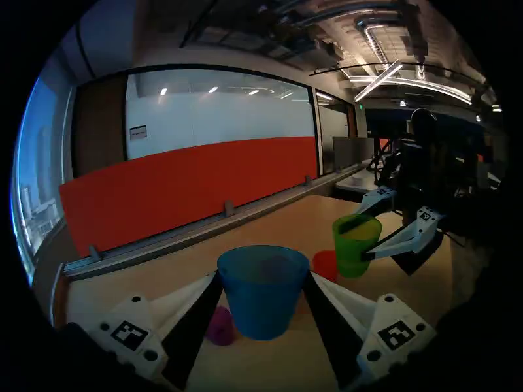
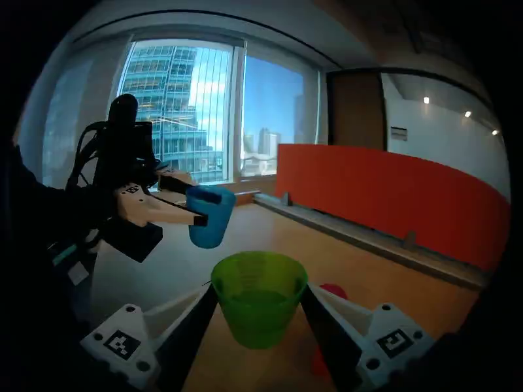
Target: Pour water
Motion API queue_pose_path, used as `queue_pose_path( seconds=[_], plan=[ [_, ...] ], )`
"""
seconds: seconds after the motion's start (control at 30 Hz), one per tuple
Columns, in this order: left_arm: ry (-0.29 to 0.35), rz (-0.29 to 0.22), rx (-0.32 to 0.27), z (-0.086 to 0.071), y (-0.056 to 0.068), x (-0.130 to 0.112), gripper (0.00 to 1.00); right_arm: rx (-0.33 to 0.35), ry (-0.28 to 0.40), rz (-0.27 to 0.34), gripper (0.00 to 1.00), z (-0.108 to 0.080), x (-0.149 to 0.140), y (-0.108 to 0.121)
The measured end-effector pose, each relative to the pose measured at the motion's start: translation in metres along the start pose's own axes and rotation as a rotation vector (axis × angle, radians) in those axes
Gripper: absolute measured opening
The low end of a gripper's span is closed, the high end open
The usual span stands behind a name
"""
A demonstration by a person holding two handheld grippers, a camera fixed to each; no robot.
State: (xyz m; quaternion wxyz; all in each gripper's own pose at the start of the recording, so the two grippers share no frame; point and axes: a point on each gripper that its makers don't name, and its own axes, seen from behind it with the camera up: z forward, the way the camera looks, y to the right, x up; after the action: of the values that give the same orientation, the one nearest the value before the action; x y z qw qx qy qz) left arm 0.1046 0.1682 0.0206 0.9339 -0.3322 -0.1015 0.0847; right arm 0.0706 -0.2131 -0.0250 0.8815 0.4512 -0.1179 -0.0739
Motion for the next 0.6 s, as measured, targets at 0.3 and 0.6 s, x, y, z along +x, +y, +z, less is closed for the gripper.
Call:
queue_pose_path(
  seconds=[0.3, 0.6],
  plan=[
    [-0.077, 0.003, -0.031, 0.009, 0.009, -0.033, 0.86, 0.008, -0.066, -0.001, 0.89, 0.004, -0.025, 0.002],
    [-0.155, 0.032, -0.065, 0.019, 0.022, -0.066, 0.86, 0.016, -0.121, 0.005, 0.89, 0.013, -0.046, 0.005]
  ],
)
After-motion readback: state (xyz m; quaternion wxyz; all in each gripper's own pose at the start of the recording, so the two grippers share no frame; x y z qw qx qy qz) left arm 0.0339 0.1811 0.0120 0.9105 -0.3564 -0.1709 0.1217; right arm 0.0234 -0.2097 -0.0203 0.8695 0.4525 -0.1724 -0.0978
